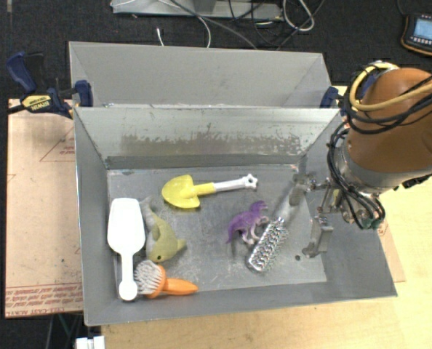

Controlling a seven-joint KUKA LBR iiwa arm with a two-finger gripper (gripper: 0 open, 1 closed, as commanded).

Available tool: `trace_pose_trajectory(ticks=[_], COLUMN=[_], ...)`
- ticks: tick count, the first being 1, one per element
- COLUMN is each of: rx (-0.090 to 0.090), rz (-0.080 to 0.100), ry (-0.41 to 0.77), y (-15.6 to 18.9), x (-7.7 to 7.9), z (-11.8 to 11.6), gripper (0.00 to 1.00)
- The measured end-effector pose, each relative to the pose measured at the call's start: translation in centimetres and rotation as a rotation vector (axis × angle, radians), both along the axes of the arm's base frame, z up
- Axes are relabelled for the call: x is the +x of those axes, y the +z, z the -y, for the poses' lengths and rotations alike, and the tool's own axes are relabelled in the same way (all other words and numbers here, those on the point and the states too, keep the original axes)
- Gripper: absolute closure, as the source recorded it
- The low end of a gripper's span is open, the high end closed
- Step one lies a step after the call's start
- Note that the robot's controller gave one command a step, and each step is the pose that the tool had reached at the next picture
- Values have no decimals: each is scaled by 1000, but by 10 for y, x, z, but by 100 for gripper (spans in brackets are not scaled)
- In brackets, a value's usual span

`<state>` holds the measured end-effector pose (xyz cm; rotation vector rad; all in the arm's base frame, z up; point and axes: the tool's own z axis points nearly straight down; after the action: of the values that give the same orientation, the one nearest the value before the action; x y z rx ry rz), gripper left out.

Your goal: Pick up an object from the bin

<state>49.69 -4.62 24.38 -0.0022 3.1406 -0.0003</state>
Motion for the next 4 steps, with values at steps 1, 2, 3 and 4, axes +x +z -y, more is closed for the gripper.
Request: trace_pose_trajectory(ticks=[1, 2, 3, 4], rx=[0, 3, 0, 4], rz=[0, -1, 2, 6], ry=[0, -7, -32, -54], y=[0, -40, -72, -84], x=[0, 27, 33, 45], z=[0, -40, -31, -57], gripper=[0, 0, 0, 0])
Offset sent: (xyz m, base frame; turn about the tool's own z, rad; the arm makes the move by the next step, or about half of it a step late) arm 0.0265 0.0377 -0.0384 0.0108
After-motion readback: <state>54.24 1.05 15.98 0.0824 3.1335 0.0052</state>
